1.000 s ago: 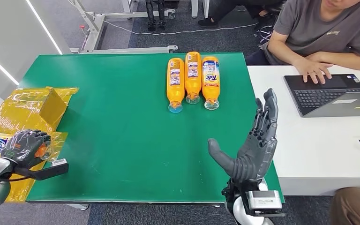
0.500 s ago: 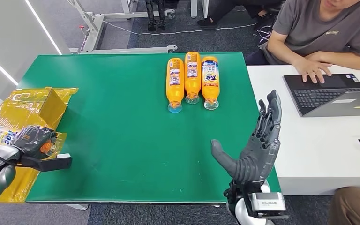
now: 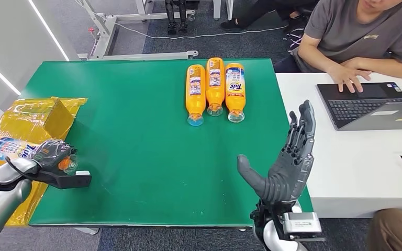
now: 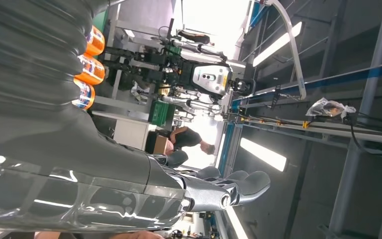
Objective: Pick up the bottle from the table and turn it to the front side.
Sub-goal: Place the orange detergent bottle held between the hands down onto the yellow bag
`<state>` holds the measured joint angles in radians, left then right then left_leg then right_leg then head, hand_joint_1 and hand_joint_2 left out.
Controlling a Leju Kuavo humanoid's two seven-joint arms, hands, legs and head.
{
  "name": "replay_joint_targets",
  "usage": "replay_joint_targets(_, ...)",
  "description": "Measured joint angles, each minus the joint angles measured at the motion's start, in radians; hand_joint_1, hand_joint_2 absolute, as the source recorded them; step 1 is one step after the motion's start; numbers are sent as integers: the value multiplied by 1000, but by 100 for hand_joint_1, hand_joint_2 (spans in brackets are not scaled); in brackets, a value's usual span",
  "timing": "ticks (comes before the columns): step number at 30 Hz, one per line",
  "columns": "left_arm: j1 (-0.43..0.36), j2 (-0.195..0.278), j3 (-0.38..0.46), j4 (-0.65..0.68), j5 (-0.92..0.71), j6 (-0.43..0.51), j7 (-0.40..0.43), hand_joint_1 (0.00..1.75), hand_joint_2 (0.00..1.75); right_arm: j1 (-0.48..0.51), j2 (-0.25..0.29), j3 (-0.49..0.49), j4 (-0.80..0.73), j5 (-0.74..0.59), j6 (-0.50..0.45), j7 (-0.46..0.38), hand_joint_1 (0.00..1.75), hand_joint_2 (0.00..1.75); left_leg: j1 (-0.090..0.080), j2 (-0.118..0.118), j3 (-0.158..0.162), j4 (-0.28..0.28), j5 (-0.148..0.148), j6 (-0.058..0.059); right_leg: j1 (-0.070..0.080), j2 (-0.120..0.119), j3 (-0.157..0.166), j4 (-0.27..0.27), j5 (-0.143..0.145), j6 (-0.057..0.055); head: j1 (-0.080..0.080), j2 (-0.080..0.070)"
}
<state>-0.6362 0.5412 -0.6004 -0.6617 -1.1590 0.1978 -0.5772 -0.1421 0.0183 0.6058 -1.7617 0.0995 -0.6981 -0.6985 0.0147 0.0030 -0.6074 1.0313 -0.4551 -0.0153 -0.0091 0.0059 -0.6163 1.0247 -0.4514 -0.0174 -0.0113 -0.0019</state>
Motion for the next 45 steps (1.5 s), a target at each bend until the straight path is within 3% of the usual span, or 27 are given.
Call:
replay_joint_targets(2,0,-8,-8,10,1,0,0,175,175,0,0,0,1,1,0,0,0,175,0,0,0,0,0,0,0,0,0,0,0,0,0,0)
replay_joint_targets(4,-1,-14,-14,18,2,1,0,157,175,0,0,0,2,2,0,0,0,175,0,0,0,0,0,0,0,0,0,0,0,0,0,0)
replay_joint_targets(6,-3,-23,-20,27,3,3,-2,70,175,-1,0,0,6,1,0,0,0,175,0,0,0,0,0,0,0,0,0,0,0,0,0,0)
replay_joint_targets(8,-8,-34,-26,37,7,9,-5,0,175,-3,1,0,10,2,0,0,0,175,0,0,0,0,0,0,0,0,0,0,0,0,0,0)
replay_joint_targets(15,-22,-85,-38,64,53,60,17,0,175,-6,5,0,25,6,0,0,0,175,0,0,0,0,0,0,0,0,0,0,0,0,0,0)
replay_joint_targets(21,-13,-104,-31,66,152,173,-14,0,175,-11,5,0,40,-7,0,0,0,175,0,0,0,0,0,0,0,0,0,0,0,0,0,0)
replay_joint_targets(29,44,-112,37,19,331,157,-79,0,175,-17,5,0,53,-19,0,0,0,175,0,0,0,0,0,0,0,0,0,0,0,0,0,0)
replay_joint_targets(36,153,-93,140,-165,529,150,-117,0,175,-19,4,0,59,-26,1,0,0,175,0,0,0,0,0,0,0,0,0,0,0,0,0,0)
replay_joint_targets(40,231,-71,175,-362,694,259,-121,0,175,-19,4,0,64,-26,3,0,0,175,0,-1,0,0,-1,-1,0,-1,0,0,0,0,0,0)
replay_joint_targets(45,281,-65,182,-598,766,331,-124,0,175,-19,3,1,75,-12,12,0,0,175,0,-2,-1,0,0,-1,0,-2,0,0,0,0,0,0)
